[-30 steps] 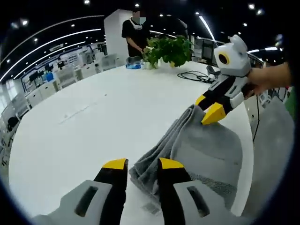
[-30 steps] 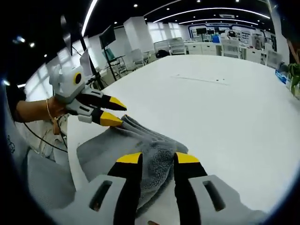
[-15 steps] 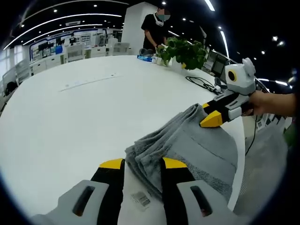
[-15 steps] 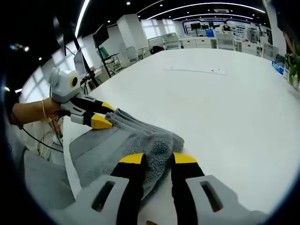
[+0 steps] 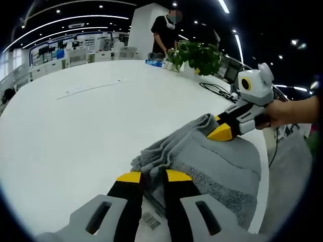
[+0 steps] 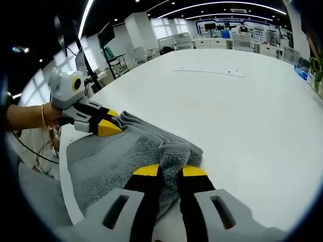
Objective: Fold the towel on the table until its edges align and the towel forms a compact rectangular stack.
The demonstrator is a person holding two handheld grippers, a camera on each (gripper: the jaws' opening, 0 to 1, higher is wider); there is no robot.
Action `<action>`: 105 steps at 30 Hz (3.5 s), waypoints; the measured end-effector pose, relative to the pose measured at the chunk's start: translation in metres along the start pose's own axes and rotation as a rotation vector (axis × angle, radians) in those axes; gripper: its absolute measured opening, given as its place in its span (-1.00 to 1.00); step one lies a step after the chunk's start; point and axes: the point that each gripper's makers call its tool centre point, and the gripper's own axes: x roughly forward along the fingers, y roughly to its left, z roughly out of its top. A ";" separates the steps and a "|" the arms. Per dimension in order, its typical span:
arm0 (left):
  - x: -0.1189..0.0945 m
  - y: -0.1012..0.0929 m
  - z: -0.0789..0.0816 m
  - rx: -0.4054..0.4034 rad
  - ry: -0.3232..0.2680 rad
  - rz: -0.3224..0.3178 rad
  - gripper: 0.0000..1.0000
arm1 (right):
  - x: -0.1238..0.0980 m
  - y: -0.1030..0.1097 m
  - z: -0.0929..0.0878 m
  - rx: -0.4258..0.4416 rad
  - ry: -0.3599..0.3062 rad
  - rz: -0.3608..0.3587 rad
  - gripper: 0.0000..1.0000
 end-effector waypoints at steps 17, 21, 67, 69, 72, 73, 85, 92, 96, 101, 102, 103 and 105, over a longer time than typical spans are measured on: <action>0.027 0.026 0.028 0.072 -0.011 0.021 -0.73 | 0.017 -0.026 0.024 -0.034 -0.051 -0.113 -0.78; 0.027 0.026 0.027 0.060 -0.004 0.032 -0.73 | 0.016 -0.028 0.024 -0.010 -0.063 -0.109 -0.77; -0.136 -0.067 0.011 0.065 -0.187 0.055 0.32 | -0.160 0.098 -0.035 0.006 -0.221 -0.162 0.31; -0.136 -0.070 0.009 0.065 -0.184 0.048 0.31 | -0.164 0.101 -0.038 0.013 -0.226 -0.164 0.31; -0.138 -0.078 0.004 0.071 -0.181 0.038 0.31 | -0.170 0.104 -0.045 0.022 -0.227 -0.175 0.30; -0.138 -0.081 0.002 0.075 -0.179 0.034 0.31 | -0.171 0.105 -0.046 0.023 -0.227 -0.176 0.30; -0.148 -0.090 -0.013 0.051 -0.191 0.043 0.36 | -0.176 0.115 -0.060 0.025 -0.204 -0.163 0.33; -0.157 -0.091 -0.016 0.029 -0.207 0.082 0.48 | -0.177 0.111 -0.064 0.005 -0.195 -0.155 0.36; -0.166 -0.086 -0.018 0.040 -0.223 0.141 0.67 | -0.175 0.108 -0.066 -0.001 -0.190 -0.161 0.41; -0.171 -0.085 -0.026 0.015 -0.225 0.155 0.77 | -0.174 0.104 -0.069 0.009 -0.189 -0.164 0.50; -0.171 -0.085 -0.029 0.012 -0.222 0.157 0.77 | -0.174 0.104 -0.070 0.011 -0.189 -0.161 0.50; -0.172 -0.086 -0.031 0.008 -0.219 0.158 0.77 | -0.173 0.104 -0.071 0.013 -0.186 -0.158 0.50; -0.173 -0.087 -0.034 0.002 -0.215 0.159 0.77 | -0.172 0.103 -0.072 0.015 -0.182 -0.156 0.51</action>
